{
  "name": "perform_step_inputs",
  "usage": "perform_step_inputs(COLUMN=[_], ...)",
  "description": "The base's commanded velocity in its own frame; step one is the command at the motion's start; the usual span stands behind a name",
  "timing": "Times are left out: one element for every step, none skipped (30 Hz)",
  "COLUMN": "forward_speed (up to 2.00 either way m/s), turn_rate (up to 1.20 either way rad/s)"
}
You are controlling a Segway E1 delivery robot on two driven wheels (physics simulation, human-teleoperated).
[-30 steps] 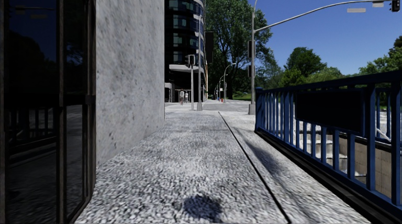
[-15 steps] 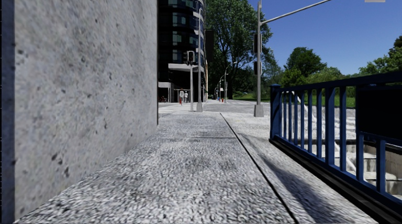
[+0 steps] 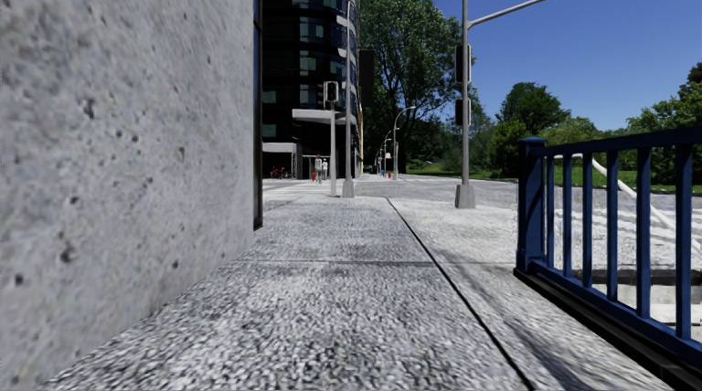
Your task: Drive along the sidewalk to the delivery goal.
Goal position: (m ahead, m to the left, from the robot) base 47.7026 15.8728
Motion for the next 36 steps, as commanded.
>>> perform_step_inputs(forward_speed=[2.00,2.00,2.00,2.00,2.00,2.00,2.00,2.00,2.00,2.00,2.00,2.00,2.00,2.00,2.00,2.00,2.00,2.00,2.00,2.00,2.00,2.00,2.00,2.00,2.00,2.00,2.00,2.00,2.00,2.00,2.00,2.00,2.00,2.00,2.00,2.00], turn_rate=[0.00,0.00,0.00,0.00,0.00,0.00,0.00,0.00,0.00,0.00,0.00,0.00,0.00,0.00,0.00,0.00,0.00,0.00,0.00,0.00,0.00,0.00,0.00,0.00,0.00,0.00,0.00,0.00,0.00,0.00,0.00,0.00,0.08,0.08,0.21,0.25])
